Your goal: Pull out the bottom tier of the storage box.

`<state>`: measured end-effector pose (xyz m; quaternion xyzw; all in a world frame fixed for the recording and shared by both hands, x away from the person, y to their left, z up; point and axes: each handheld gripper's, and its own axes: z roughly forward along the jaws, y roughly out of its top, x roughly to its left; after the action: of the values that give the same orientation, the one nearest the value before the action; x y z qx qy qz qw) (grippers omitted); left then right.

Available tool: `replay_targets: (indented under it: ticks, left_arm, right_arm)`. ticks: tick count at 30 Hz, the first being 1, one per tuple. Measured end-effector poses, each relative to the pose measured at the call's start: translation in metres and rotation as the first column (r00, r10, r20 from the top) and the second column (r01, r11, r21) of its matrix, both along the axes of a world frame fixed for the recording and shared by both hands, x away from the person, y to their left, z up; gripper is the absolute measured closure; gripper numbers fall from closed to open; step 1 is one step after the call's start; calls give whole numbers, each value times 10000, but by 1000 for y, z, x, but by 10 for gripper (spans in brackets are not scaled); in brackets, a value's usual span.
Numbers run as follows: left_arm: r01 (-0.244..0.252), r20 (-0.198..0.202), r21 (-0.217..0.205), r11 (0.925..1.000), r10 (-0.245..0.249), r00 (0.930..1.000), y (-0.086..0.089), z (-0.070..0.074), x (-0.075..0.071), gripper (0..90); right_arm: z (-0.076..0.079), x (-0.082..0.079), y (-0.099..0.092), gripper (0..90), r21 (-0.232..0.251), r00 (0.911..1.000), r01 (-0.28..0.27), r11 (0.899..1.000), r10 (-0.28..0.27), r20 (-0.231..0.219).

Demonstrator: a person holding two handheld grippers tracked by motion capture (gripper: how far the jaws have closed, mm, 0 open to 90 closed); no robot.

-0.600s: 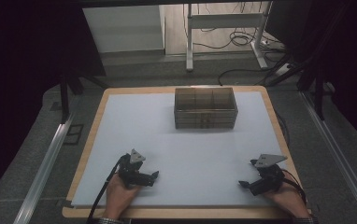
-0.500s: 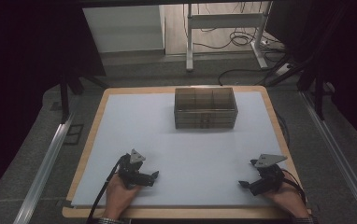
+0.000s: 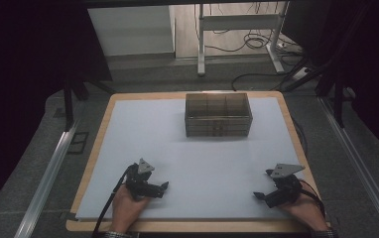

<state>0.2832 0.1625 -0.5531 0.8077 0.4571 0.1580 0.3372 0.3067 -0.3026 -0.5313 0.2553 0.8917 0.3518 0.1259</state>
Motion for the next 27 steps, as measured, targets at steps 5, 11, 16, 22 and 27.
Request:
replay_targets:
  ticks: [5, 11, 16, 22, 27]
  left_arm:
    - [-1, -1, -2, 10000, 1, 10000, 0, 0, 0, 0]
    - [-2, -6, -11, 10000, 2, 10000, 0, 0, 0, 0]
    - [-4, -12, -17, 10000, 4, 10000, 0, 0, 0, 0]
    - [1, -15, -16, 10000, -1, 10000, 0, 0, 0, 0]
    - [-4, -13, -15, 10000, 4, 10000, 0, 0, 0, 0]
  right_arm:
    - [0, 0, 0, 33, 7, 10000, -4, 10000, 4, -13]
    - [1, 0, 1, 37, -39, 10000, 62, 10000, -62, -70]
    - [4, 0, 3, 70, -201, 10000, 2, 9998, -3, -41]
    - [8, 1, 7, 97, -324, 9999, -49, 9995, 53, 131]
    - [13, 2, 8, 110, -455, 9997, -66, 9989, 77, 242]
